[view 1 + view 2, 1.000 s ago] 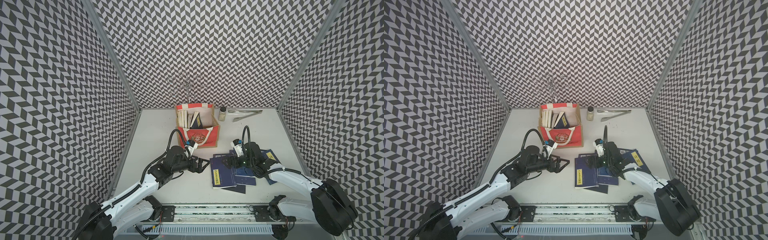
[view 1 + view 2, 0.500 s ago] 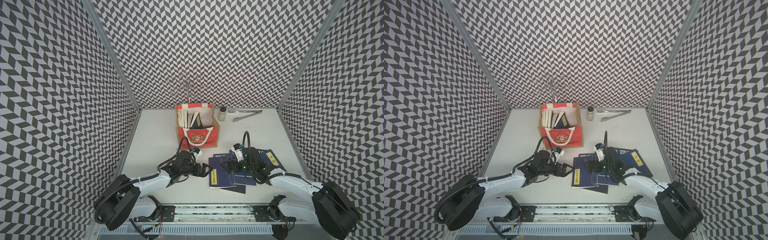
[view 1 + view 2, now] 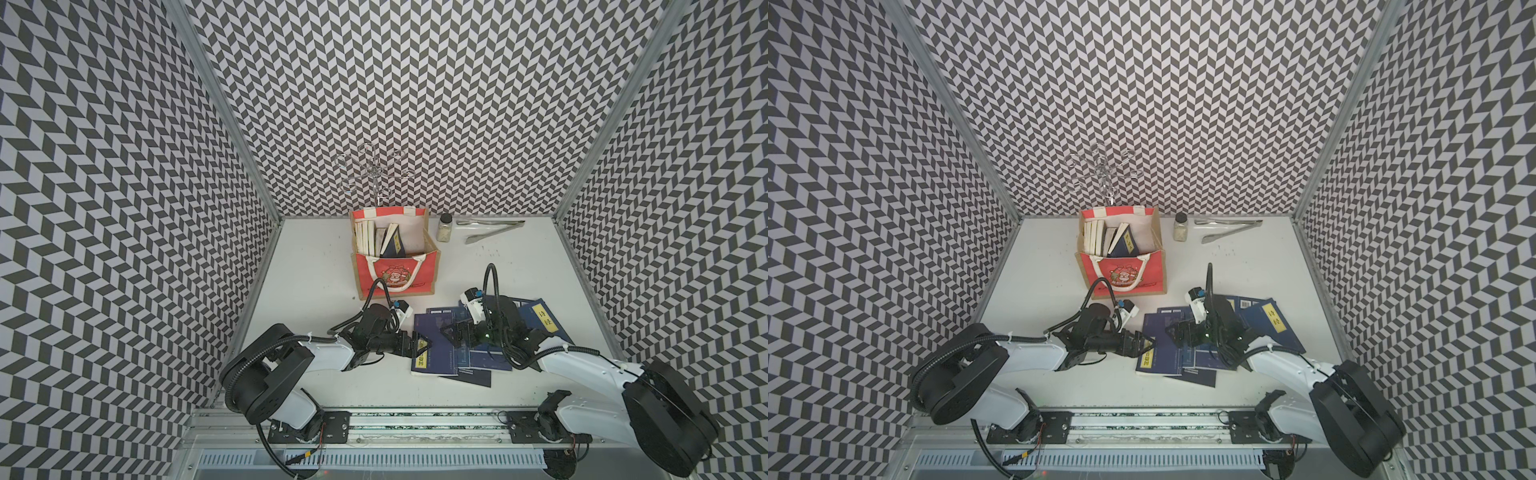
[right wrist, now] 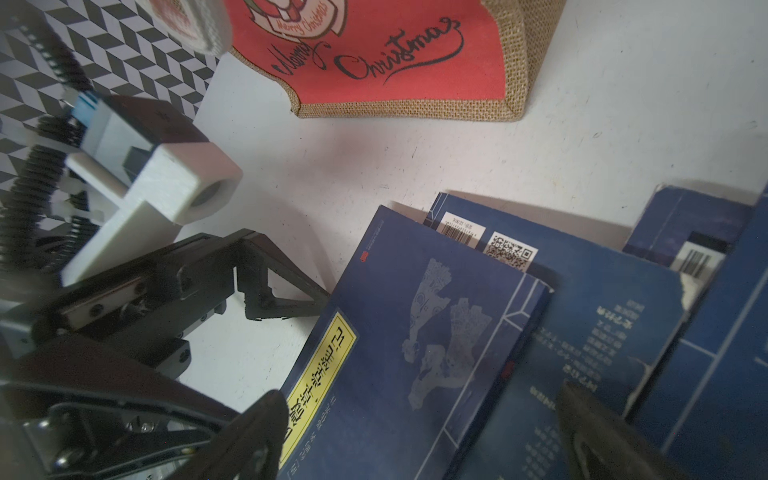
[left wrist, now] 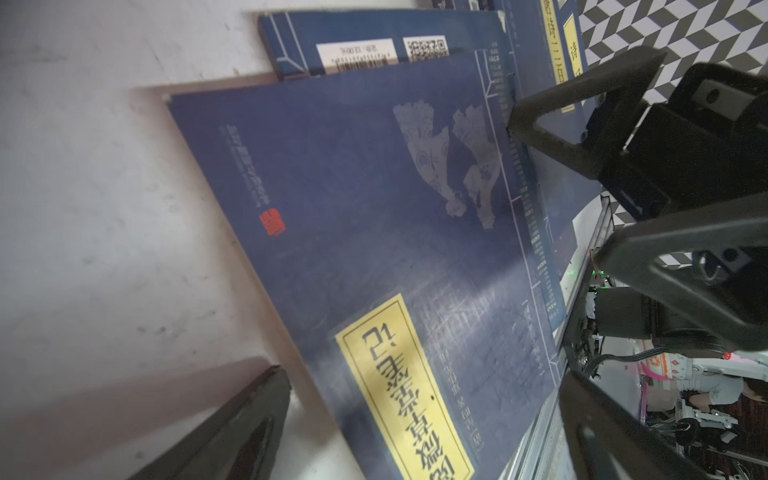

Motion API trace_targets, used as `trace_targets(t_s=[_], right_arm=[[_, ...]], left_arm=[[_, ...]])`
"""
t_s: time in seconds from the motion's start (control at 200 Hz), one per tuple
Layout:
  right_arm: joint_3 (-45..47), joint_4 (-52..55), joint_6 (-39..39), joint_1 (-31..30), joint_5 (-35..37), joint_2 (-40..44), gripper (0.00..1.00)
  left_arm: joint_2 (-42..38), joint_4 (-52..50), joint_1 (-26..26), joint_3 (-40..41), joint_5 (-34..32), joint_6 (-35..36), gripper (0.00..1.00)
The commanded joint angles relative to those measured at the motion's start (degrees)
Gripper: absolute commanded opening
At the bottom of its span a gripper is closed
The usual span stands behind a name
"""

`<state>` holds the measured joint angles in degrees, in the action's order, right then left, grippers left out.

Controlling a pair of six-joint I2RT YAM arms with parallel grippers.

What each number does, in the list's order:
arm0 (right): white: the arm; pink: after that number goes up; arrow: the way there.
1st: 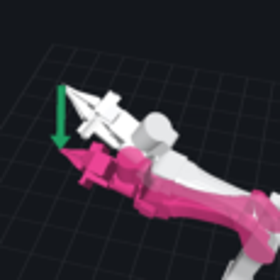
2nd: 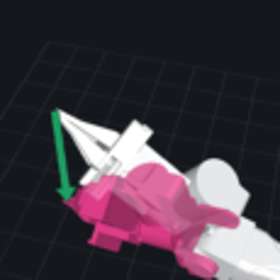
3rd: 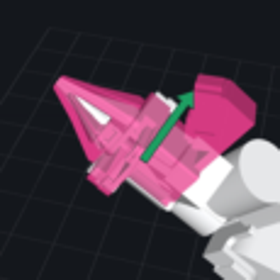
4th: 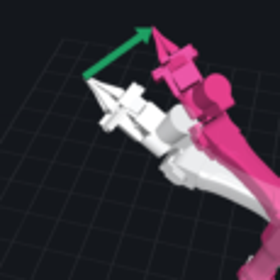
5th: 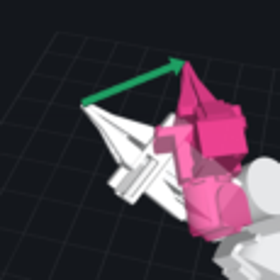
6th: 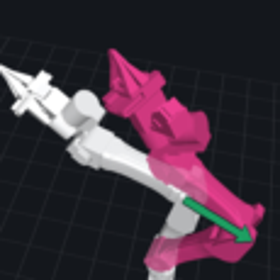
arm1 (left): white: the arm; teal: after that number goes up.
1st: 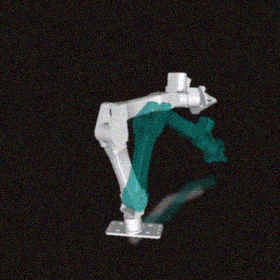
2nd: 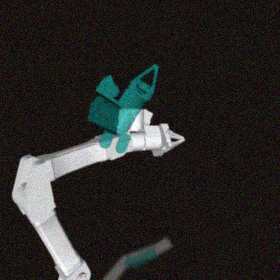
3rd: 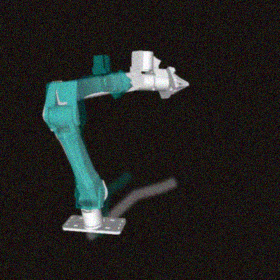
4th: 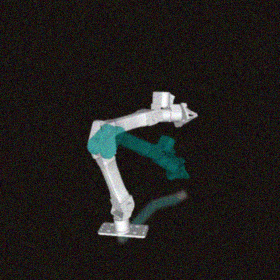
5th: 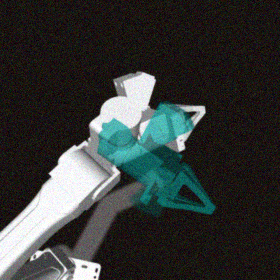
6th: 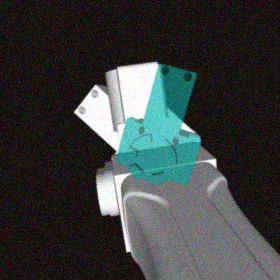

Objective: Put the books into the canvas bag
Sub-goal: Pick up the book from the book.

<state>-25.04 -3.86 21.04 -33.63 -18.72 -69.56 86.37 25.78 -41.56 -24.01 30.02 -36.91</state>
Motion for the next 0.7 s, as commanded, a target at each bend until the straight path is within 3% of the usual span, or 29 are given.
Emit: trace_targets(t_s=[0.0,0.17,0.436,0.696], right_arm=[[0.14,5.75,0.12,-0.81,2.44,-2.58,0.99],[-1.13,6.74,0.32,-1.64,5.15,-3.74,0.98],[-1.33,3.56,1.70,-1.84,1.56,-5.76,0.97],[1.28,7.94,2.33,-1.81,2.80,-0.84,0.97]], left_arm=[[1.69,2.47,-0.45,0.74,1.08,-0.88,1.00],[2.63,3.92,-0.47,0.60,1.77,-1.41,0.99],[3.95,5.92,-0.79,-0.12,3.35,-1.59,1.00],[5.48,6.13,-0.90,-1.01,4.33,-1.41,1.00]])
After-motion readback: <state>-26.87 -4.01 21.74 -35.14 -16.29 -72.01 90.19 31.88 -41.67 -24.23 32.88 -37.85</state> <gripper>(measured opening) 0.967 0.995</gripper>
